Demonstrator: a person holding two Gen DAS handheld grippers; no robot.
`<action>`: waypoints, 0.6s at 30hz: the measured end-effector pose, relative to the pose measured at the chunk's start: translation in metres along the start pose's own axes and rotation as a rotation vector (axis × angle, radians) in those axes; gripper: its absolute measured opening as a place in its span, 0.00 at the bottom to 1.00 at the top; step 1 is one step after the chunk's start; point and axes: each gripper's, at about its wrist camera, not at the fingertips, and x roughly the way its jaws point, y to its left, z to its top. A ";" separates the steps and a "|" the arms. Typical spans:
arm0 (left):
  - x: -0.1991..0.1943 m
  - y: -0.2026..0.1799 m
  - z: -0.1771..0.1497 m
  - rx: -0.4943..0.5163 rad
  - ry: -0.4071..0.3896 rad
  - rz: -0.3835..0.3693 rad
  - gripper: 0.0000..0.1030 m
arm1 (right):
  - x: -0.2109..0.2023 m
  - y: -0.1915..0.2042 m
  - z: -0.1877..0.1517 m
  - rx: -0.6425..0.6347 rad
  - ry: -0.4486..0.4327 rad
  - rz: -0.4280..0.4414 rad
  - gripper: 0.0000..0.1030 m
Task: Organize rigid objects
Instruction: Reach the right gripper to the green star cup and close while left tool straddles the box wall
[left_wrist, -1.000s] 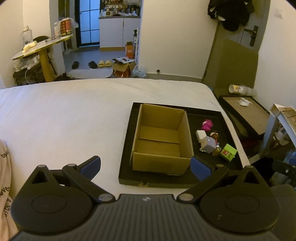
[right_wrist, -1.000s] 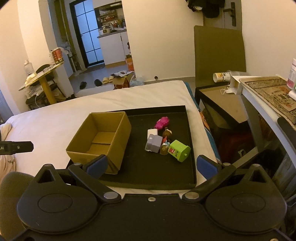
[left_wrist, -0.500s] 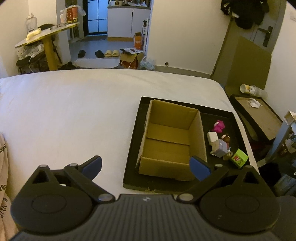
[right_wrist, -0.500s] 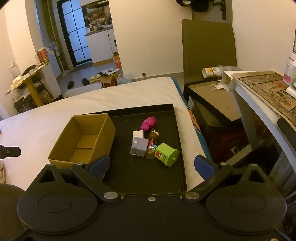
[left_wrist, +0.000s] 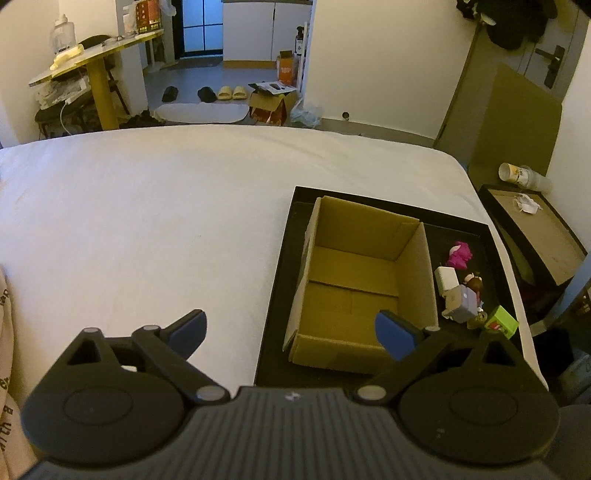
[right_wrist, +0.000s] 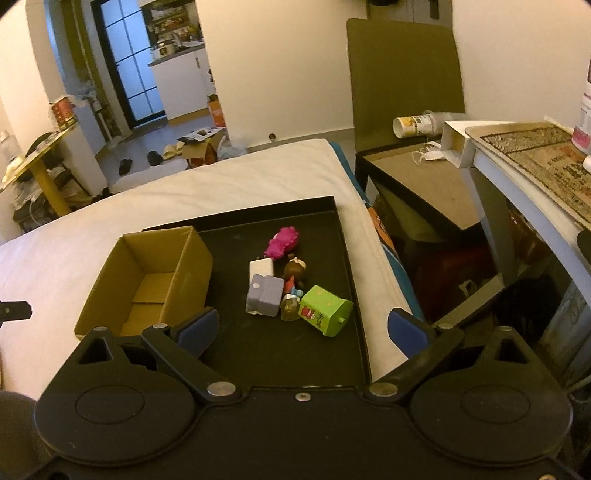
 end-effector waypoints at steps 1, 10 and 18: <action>0.003 0.000 0.002 0.003 0.004 -0.002 0.91 | 0.002 0.000 0.000 0.005 -0.001 0.001 0.95; 0.027 0.003 0.016 -0.015 0.034 0.012 0.78 | 0.025 -0.001 0.005 0.032 0.012 -0.030 0.94; 0.050 0.004 0.024 -0.017 0.077 0.022 0.65 | 0.046 -0.002 0.008 0.044 0.039 -0.053 0.91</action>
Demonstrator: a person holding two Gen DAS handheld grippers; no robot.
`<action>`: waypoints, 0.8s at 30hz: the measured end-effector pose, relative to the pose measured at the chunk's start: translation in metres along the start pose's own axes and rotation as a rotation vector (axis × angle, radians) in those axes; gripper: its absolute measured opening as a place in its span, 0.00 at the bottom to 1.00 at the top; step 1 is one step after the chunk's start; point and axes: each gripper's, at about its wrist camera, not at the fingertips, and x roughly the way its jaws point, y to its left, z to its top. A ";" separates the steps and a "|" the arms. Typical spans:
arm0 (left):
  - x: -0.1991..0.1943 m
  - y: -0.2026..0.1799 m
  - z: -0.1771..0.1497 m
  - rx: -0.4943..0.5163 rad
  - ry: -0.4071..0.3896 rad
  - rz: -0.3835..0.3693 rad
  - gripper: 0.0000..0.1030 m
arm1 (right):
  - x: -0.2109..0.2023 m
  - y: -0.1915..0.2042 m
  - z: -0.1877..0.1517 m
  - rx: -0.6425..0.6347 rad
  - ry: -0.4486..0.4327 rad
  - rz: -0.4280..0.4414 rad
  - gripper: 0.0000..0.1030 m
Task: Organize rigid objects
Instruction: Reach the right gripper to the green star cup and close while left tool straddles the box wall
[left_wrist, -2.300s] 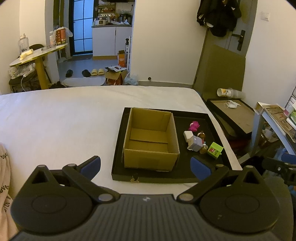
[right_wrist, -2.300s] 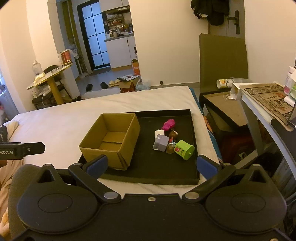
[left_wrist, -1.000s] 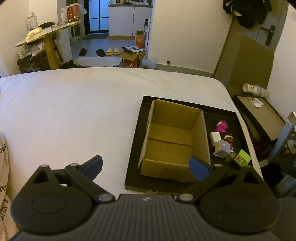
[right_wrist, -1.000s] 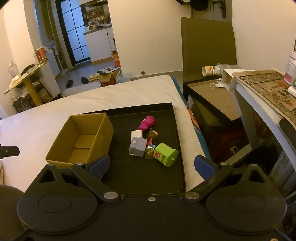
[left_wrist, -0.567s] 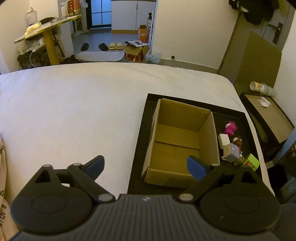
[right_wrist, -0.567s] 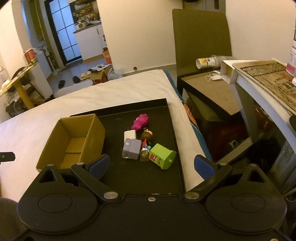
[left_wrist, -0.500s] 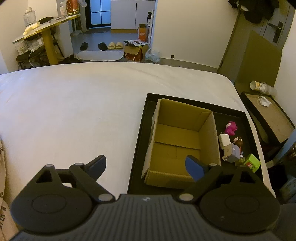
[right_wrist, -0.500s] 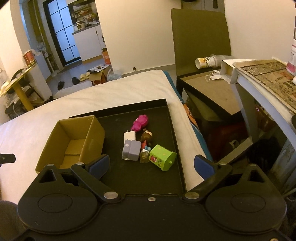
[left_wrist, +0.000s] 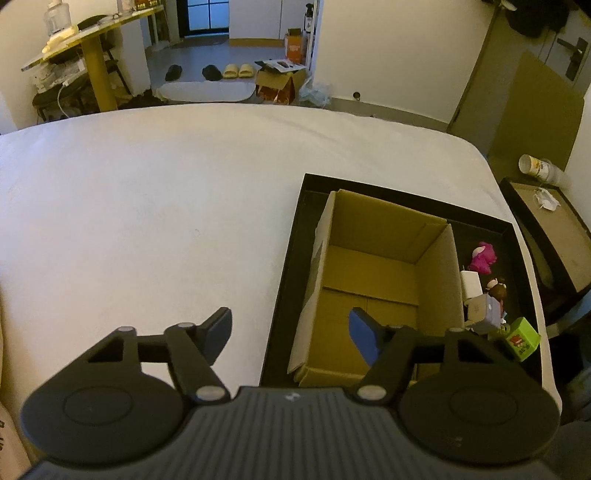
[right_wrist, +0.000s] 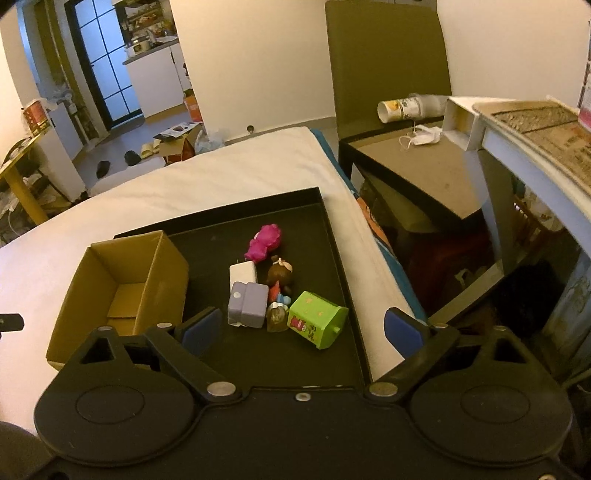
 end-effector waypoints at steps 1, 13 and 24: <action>0.002 0.000 0.001 0.004 0.001 0.002 0.63 | 0.002 0.000 0.000 0.002 0.005 -0.001 0.91; 0.040 -0.003 0.011 0.005 0.080 -0.018 0.39 | 0.039 -0.002 0.004 0.055 0.070 -0.021 0.82; 0.077 -0.013 0.015 0.042 0.158 -0.007 0.34 | 0.066 -0.007 0.005 0.071 0.107 -0.056 0.79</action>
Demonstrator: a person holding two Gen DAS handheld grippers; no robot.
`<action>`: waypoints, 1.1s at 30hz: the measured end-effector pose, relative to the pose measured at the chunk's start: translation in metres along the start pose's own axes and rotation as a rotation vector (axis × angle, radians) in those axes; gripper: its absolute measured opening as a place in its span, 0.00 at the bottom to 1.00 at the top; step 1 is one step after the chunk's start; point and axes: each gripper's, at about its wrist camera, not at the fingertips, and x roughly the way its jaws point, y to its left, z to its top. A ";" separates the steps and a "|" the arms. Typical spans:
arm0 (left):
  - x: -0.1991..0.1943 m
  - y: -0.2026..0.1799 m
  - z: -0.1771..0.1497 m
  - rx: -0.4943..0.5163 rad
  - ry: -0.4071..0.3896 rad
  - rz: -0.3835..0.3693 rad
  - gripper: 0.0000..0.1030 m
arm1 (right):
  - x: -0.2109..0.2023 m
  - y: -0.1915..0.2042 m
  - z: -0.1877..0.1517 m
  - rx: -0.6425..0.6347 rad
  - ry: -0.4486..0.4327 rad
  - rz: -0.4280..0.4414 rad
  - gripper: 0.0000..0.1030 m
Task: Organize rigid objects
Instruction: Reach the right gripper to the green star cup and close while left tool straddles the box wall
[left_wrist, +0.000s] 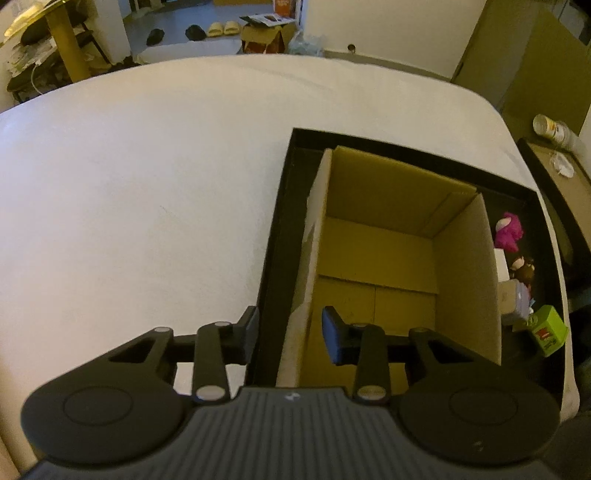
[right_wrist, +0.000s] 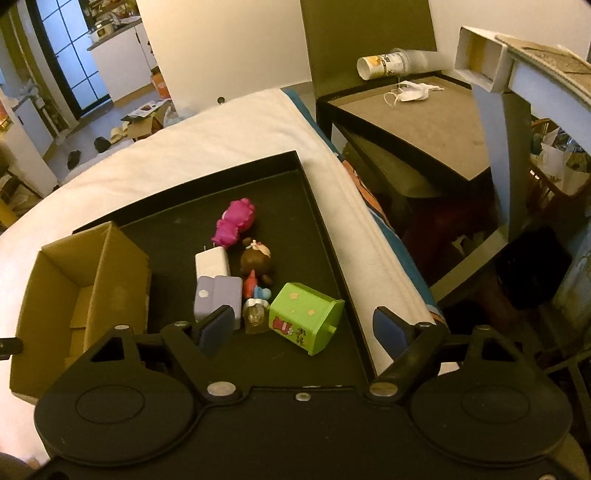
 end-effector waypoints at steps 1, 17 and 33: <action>0.003 -0.002 0.000 0.003 0.007 0.000 0.34 | 0.002 0.000 0.000 0.001 0.002 -0.003 0.79; 0.024 -0.004 -0.005 0.001 0.043 0.025 0.17 | 0.039 0.006 0.008 0.034 0.034 -0.076 0.79; 0.016 -0.013 -0.010 0.015 0.056 0.012 0.09 | 0.071 0.026 0.001 -0.037 0.087 -0.136 0.68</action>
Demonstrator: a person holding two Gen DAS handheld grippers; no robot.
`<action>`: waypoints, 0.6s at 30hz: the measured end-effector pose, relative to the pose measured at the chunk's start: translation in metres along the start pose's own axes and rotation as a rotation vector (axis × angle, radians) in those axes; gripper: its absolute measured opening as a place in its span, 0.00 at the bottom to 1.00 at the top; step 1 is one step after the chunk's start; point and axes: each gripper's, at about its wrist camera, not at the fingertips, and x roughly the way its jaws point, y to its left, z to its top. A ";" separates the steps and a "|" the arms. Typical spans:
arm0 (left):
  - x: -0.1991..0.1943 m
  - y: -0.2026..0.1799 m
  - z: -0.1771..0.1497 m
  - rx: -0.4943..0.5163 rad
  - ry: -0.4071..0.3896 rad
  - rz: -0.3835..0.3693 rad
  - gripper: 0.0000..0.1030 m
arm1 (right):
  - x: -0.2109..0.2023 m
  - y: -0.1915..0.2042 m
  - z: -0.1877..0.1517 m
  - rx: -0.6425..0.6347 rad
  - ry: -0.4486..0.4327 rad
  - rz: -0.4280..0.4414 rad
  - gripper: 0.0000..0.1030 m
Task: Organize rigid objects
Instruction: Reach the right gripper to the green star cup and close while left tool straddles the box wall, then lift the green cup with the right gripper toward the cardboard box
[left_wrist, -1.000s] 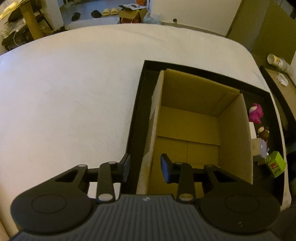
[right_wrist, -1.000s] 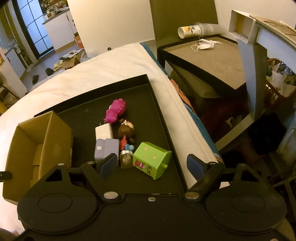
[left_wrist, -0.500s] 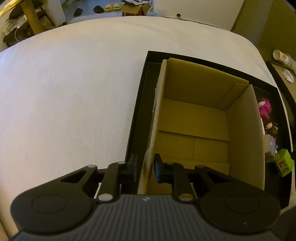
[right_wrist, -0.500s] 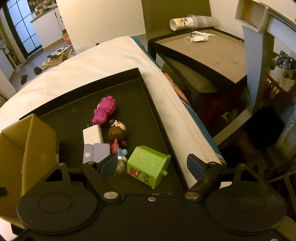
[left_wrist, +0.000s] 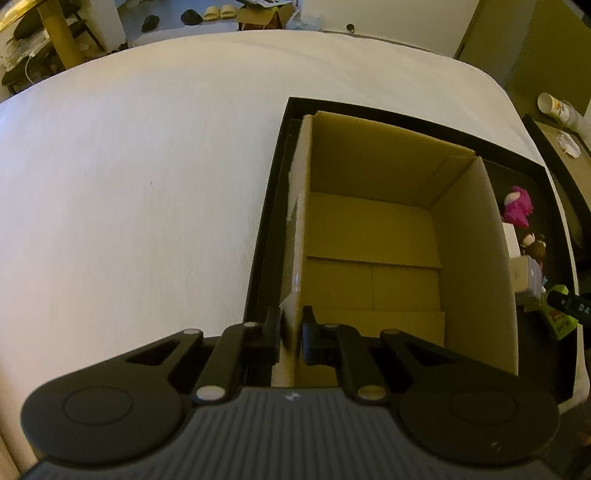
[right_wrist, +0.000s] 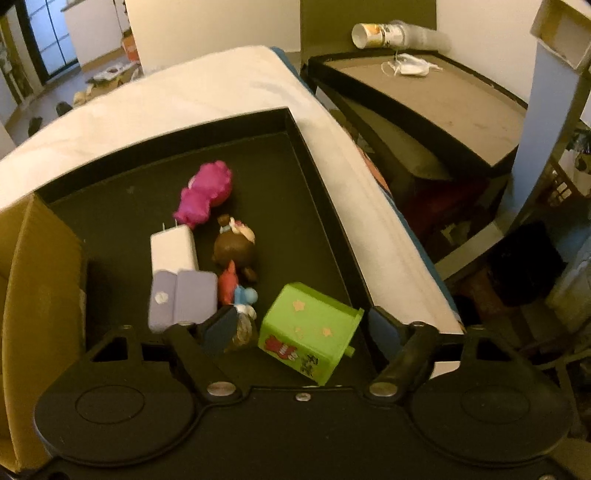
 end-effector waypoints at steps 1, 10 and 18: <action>-0.001 -0.001 -0.002 0.000 0.002 0.000 0.09 | 0.000 -0.001 -0.001 0.000 0.003 0.002 0.67; -0.008 -0.009 -0.005 0.050 0.010 -0.011 0.10 | -0.005 -0.007 -0.012 -0.032 0.002 0.038 0.54; -0.006 -0.014 -0.008 0.077 0.017 -0.025 0.10 | -0.013 -0.011 -0.023 -0.074 0.012 0.083 0.53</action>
